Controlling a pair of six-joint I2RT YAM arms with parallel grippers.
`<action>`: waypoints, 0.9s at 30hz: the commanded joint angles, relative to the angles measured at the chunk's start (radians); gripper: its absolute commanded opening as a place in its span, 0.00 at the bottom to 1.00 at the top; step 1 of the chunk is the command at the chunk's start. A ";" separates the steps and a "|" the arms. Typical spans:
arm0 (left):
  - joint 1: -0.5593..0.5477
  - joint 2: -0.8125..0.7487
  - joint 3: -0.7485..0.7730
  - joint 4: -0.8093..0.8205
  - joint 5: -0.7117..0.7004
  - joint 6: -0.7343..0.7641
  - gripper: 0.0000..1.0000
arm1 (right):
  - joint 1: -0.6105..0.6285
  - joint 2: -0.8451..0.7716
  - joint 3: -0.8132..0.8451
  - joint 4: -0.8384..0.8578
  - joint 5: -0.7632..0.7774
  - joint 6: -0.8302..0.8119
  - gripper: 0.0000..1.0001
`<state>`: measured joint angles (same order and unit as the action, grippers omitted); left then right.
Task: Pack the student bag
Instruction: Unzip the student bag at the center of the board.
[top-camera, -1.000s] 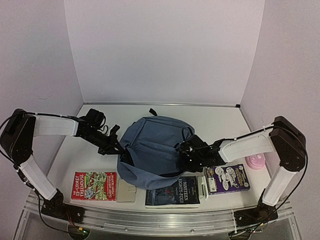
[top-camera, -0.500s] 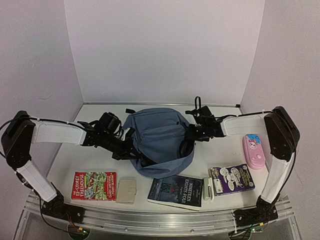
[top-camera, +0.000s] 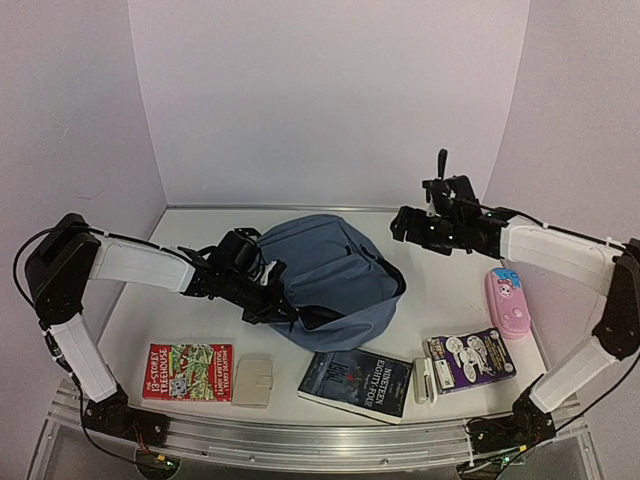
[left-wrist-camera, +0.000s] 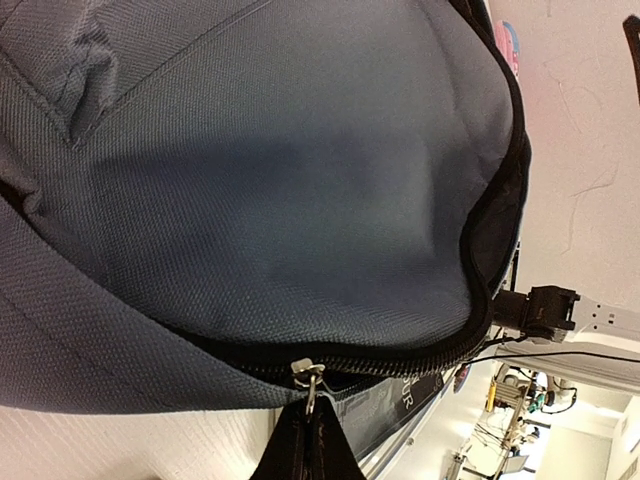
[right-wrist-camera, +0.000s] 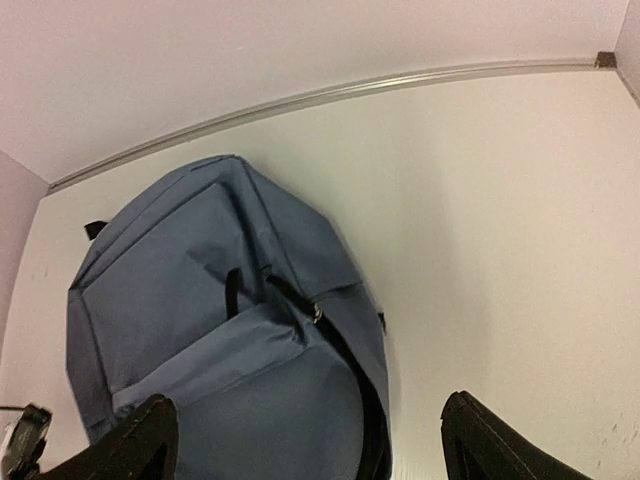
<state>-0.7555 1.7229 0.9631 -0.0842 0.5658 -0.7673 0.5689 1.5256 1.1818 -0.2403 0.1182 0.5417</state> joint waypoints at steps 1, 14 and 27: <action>0.001 0.029 0.060 0.047 0.017 0.003 0.01 | 0.023 -0.110 -0.178 0.005 -0.193 0.206 0.91; 0.001 0.015 0.052 0.040 0.012 0.015 0.01 | 0.117 -0.138 -0.482 0.327 -0.422 0.459 0.90; 0.001 -0.046 0.043 -0.021 -0.048 0.022 0.01 | 0.192 0.032 -0.365 0.374 -0.327 0.394 0.02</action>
<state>-0.7551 1.7399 0.9898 -0.0790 0.5552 -0.7597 0.7483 1.5588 0.7432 0.1004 -0.2691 0.9734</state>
